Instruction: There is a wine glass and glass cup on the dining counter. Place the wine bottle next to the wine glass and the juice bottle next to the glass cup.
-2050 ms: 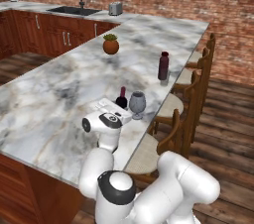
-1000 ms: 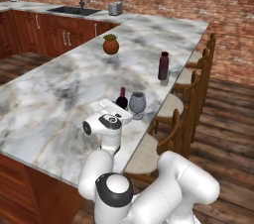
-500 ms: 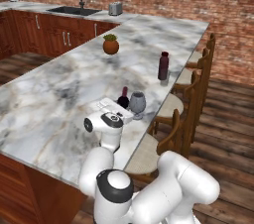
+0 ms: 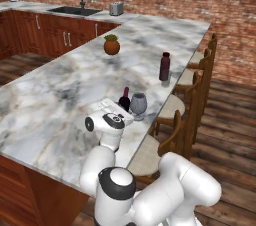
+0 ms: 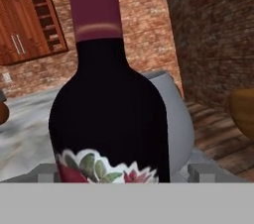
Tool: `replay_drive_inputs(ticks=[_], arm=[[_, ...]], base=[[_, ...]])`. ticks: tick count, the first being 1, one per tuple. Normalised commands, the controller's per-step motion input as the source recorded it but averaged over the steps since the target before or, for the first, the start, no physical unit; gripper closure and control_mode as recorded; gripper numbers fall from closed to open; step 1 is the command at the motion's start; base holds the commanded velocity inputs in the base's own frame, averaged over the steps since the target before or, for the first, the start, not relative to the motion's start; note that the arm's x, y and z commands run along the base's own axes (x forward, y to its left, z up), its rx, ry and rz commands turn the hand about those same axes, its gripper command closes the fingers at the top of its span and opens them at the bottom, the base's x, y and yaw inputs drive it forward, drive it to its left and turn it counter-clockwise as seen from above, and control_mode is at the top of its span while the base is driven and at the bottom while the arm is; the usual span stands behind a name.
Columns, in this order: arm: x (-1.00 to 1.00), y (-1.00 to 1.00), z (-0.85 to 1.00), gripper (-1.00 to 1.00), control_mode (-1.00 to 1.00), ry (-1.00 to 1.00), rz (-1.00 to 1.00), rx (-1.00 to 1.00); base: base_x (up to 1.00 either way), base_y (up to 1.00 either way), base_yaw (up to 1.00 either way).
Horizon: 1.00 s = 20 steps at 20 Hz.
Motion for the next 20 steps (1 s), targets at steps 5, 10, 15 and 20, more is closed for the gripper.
replay_drive_inputs(ticks=[5, 10, 15, 20], arm=[[-0.03, 0.02, -0.02, -1.0, -1.0, 0.0, 0.0, 0.04], [-0.02, 0.14, 0.0, -1.0, -1.0, 0.0, 0.0, 0.03], [-0.01, 0.26, 0.0, -1.0, -1.0, -0.01, 0.0, 0.01], [-0.05, 0.32, 0.0, -1.0, -1.0, -0.01, 0.0, 0.0]], base=[[0.0, 0.0, 0.0], [0.0, 0.0, 0.0], [0.0, 0.0, 0.0], [0.0, 0.0, 0.0]])
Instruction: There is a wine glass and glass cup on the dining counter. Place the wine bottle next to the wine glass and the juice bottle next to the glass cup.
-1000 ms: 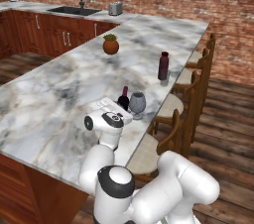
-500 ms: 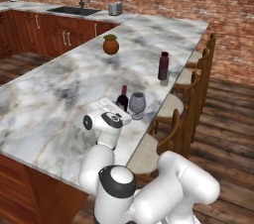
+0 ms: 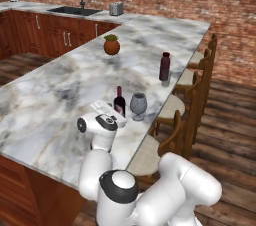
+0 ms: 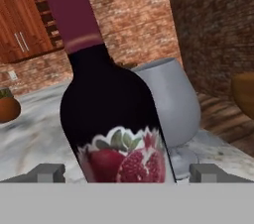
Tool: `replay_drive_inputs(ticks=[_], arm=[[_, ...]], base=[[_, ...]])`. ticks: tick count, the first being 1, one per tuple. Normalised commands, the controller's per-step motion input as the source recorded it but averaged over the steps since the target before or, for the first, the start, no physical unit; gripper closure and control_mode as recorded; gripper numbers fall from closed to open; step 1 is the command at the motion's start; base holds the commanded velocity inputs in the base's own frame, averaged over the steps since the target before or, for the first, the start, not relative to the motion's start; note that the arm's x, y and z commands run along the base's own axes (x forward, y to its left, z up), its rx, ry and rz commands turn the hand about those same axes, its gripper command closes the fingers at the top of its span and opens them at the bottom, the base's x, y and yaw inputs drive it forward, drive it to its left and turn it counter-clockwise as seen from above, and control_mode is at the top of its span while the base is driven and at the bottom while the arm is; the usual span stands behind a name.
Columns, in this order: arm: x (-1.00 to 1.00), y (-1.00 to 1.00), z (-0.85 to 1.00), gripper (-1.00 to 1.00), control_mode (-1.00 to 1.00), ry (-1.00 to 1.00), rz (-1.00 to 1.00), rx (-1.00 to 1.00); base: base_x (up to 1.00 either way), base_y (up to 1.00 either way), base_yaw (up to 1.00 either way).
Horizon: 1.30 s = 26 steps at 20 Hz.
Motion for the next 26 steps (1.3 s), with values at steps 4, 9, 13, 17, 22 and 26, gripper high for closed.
replay_drive_inputs(ticks=[4, 9, 13, 17, 22, 26], arm=[[-0.16, 0.23, 0.0, -1.0, -1.0, 0.0, 0.0, 0.0], [-0.21, 0.15, 0.0, -1.0, -1.0, 0.0, 0.0, 0.0], [-0.26, 0.14, 0.0, -1.0, -1.0, 0.0, 0.0, 0.0], [-0.45, 0.17, 0.1, -1.0, -1.0, 0.0, 0.0, 0.04], [-0.45, 0.04, 0.41, -1.0, -1.0, 0.14, 0.0, 0.12], [-0.32, 0.0, 0.62, -1.0, -1.0, 0.34, 0.0, 0.13]], base=[[0.0, 0.0, 0.0], [0.0, 0.0, 0.0], [0.0, 0.0, 0.0], [0.0, 0.0, 0.0], [0.0, 0.0, 0.0], [0.0, 0.0, 0.0]])
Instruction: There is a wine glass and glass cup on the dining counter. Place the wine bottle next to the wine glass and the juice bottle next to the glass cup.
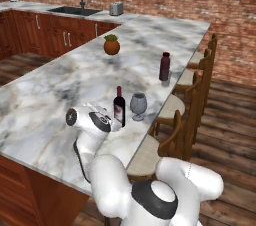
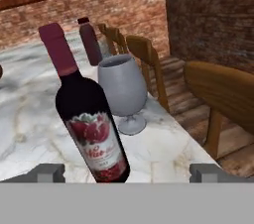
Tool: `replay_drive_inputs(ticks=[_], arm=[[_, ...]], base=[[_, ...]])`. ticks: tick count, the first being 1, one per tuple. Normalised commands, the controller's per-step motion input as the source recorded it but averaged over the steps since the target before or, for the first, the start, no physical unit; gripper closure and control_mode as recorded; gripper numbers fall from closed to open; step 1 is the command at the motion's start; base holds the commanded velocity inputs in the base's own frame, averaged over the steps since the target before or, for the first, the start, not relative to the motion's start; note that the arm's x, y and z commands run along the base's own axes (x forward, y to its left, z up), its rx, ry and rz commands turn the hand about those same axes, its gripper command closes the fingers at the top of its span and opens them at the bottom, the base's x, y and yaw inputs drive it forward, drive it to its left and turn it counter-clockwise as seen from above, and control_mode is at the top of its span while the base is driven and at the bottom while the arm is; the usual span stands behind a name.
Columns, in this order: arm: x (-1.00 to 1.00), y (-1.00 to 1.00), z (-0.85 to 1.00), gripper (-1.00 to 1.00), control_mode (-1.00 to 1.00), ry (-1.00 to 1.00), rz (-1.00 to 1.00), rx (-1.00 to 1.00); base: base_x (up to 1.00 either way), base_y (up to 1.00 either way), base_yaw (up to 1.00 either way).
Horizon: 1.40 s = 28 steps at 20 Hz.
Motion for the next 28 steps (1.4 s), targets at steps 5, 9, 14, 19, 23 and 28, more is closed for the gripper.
replay_drive_inputs(ticks=[5, 9, 14, 19, 23, 28], arm=[[-0.44, 0.0, 0.58, -1.0, -1.0, 0.42, 0.05, 0.14], [-0.68, -0.08, 0.42, -1.0, -1.0, 0.24, 0.12, 0.04], [-0.81, -0.19, 0.2, -1.0, -1.0, 0.02, 0.21, -0.01], [-0.78, -0.19, 0.1, -1.0, -1.0, 0.0, 0.27, -0.08], [-0.79, -0.26, -0.01, -1.0, -1.0, 0.0, 0.31, -0.11], [-0.71, -0.32, -0.12, -1.0, -1.0, 0.0, 0.35, -0.1]], base=[[0.0, 0.0, 0.0], [0.0, 0.0, 0.0], [0.0, 0.0, 0.0], [0.0, 0.0, 0.0], [0.0, 0.0, 0.0], [0.0, 0.0, 0.0]])
